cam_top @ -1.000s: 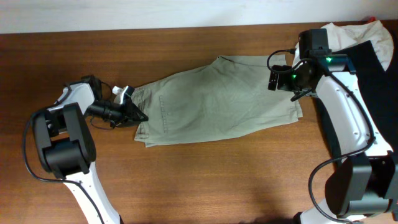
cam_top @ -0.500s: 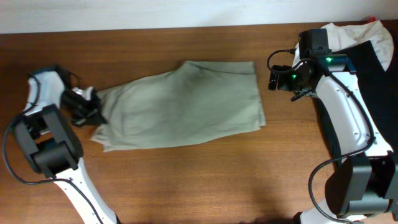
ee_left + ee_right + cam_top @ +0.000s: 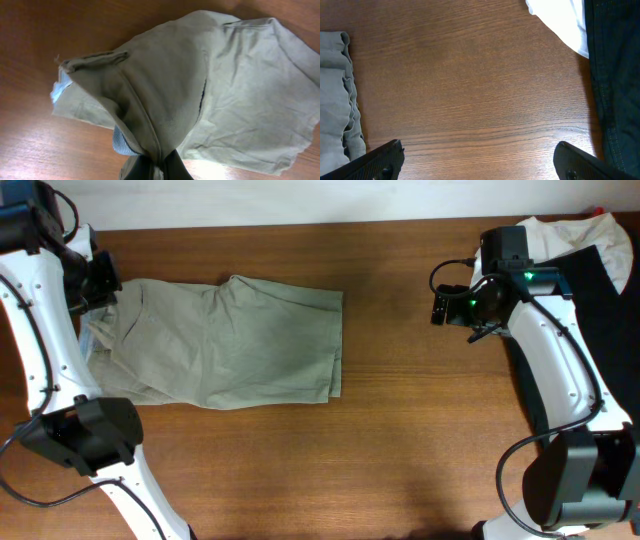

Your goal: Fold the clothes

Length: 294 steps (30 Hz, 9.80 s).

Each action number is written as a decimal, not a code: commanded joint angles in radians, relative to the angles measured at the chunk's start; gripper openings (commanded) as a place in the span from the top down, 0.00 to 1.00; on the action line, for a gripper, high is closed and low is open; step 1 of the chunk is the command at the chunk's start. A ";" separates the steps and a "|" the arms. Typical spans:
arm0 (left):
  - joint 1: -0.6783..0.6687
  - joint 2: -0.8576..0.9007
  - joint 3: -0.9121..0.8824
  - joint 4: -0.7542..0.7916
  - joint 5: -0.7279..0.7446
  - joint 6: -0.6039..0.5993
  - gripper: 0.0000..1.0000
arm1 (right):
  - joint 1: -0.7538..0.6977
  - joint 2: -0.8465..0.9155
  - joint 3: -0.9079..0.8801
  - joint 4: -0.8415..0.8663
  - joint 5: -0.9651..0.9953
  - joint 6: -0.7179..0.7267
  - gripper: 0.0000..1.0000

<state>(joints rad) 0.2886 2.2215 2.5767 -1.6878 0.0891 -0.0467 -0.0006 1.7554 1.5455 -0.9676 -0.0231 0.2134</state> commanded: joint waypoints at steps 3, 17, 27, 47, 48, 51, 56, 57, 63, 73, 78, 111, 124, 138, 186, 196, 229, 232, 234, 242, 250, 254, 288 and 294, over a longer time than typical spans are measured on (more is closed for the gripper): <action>0.078 -0.020 -0.126 0.068 -0.071 -0.010 1.00 | -0.006 0.000 0.016 0.000 0.010 0.013 0.01; 0.258 -0.016 -0.737 0.685 -0.067 0.058 0.01 | -0.006 0.000 0.016 0.000 0.010 0.013 0.02; 0.312 0.155 -0.745 0.692 0.054 0.234 0.01 | -0.006 0.000 0.016 -0.001 0.010 0.013 0.01; 0.266 0.363 -0.489 0.340 0.116 0.171 1.00 | -0.006 0.000 0.016 0.000 0.010 0.013 0.01; 0.283 0.363 -0.365 0.259 0.100 0.126 1.00 | -0.006 0.000 0.016 0.000 0.010 0.013 0.01; 0.286 0.363 0.018 0.035 -0.002 0.031 1.00 | -0.006 0.000 0.016 0.000 0.010 0.013 0.01; 0.245 0.217 0.178 0.000 -0.008 0.010 1.00 | -0.006 0.000 0.016 0.000 0.010 0.013 0.01; 0.227 0.186 0.178 0.000 -0.003 0.010 1.00 | -0.006 0.000 0.016 0.000 0.010 0.013 0.01; -0.048 -0.023 0.178 0.000 0.130 0.048 1.00 | -0.006 0.000 0.016 0.000 0.010 0.013 0.01; -0.417 -0.022 -0.193 0.163 0.097 0.049 1.00 | -0.006 0.000 0.016 0.000 0.010 0.013 0.01; -0.520 -0.025 -0.209 0.232 0.098 0.085 1.00 | -0.006 0.000 0.016 0.000 0.010 0.013 0.01; -0.510 -0.303 -0.437 0.197 -0.144 -0.068 1.00 | -0.006 0.000 0.016 0.000 0.010 0.013 0.01; -0.649 -0.301 -0.882 0.750 0.094 -0.001 1.00 | -0.006 0.000 0.016 0.000 0.010 0.012 0.01; -0.682 -0.290 -1.025 0.882 0.282 0.049 0.01 | -0.006 0.000 0.016 0.000 0.010 0.013 0.01; -0.329 -0.028 -1.037 1.028 0.157 0.058 0.99 | -0.006 0.000 0.016 0.000 0.010 0.013 0.01; 0.153 -0.026 -1.139 1.254 -0.222 -0.239 0.99 | -0.006 0.000 0.016 0.000 0.010 0.013 0.01; 0.635 -0.314 -1.521 1.161 -0.050 -0.460 0.99 | -0.006 0.000 0.016 0.000 0.010 0.013 0.01; 0.619 -0.294 -1.521 1.221 0.040 -0.461 0.99 | -0.006 0.000 0.016 0.000 0.010 0.013 0.01; 0.543 -0.232 -1.521 1.332 0.117 -0.464 0.99 | -0.006 0.000 0.016 -0.001 0.010 0.013 0.01; 0.229 0.007 -1.442 1.723 0.154 -0.620 0.99 | -0.006 0.000 0.016 0.000 0.010 0.013 0.01; 0.181 0.007 -1.418 1.894 0.015 -0.531 0.99 | -0.006 0.000 0.016 0.000 0.010 0.013 0.01; 0.181 0.011 -1.416 1.986 -0.001 -0.531 0.99 | -0.006 0.000 0.016 0.000 0.010 0.013 0.01; -0.035 -1.251 -1.362 0.594 0.074 -0.407 0.01 | -0.006 0.000 0.016 0.000 0.010 0.013 0.01; -0.273 -1.785 -1.761 0.824 -0.060 -0.136 0.01 | -0.006 0.000 0.016 0.000 0.010 0.013 0.01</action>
<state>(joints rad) 0.0204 0.4770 0.9546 -0.9562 0.0608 -0.2745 -0.0006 1.7573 1.5486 -0.9661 -0.0227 0.2138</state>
